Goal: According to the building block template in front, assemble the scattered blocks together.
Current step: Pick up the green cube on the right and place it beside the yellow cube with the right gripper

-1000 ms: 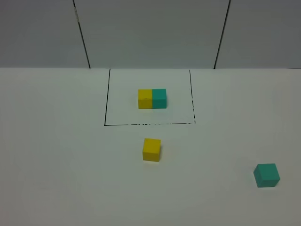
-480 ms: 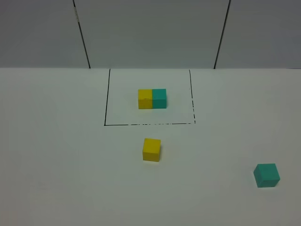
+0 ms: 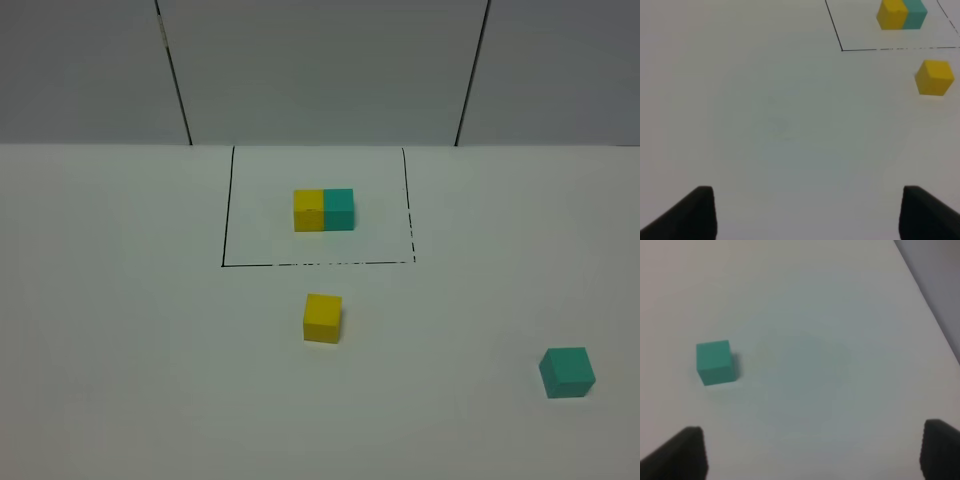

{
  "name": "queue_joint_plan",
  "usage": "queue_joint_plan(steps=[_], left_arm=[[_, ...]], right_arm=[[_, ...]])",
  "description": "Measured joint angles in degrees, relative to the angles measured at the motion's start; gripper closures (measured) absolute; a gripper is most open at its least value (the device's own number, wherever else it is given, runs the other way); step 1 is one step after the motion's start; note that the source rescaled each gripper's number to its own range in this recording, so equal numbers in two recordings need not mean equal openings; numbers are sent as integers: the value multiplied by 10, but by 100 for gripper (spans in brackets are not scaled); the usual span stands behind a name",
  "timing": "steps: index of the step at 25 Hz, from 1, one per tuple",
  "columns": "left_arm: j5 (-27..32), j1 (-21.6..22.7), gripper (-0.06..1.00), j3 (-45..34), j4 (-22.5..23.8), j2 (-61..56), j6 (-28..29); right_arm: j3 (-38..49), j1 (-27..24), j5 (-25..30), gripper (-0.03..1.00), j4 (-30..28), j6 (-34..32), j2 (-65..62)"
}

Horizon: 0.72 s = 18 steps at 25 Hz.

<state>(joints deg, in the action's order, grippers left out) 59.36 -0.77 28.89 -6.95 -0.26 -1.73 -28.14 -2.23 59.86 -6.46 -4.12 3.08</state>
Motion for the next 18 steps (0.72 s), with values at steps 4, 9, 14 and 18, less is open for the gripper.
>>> queue_joint_plan(steps=[4, 9, 14, 18], left_arm=[[0, 0, 29, 0, 0, 0, 0], [0, 0, 29, 0, 0, 0, 0], [0, 0, 29, 0, 0, 0, 0], [0, 0, 29, 0, 0, 0, 0]], right_arm=[[0, 0, 0, 25, 0, 0, 0], [0, 0, 0, 25, 0, 0, 0], [0, 0, 0, 16, 4, 0, 8], [-11, 0, -7, -3, 32, 3, 82]])
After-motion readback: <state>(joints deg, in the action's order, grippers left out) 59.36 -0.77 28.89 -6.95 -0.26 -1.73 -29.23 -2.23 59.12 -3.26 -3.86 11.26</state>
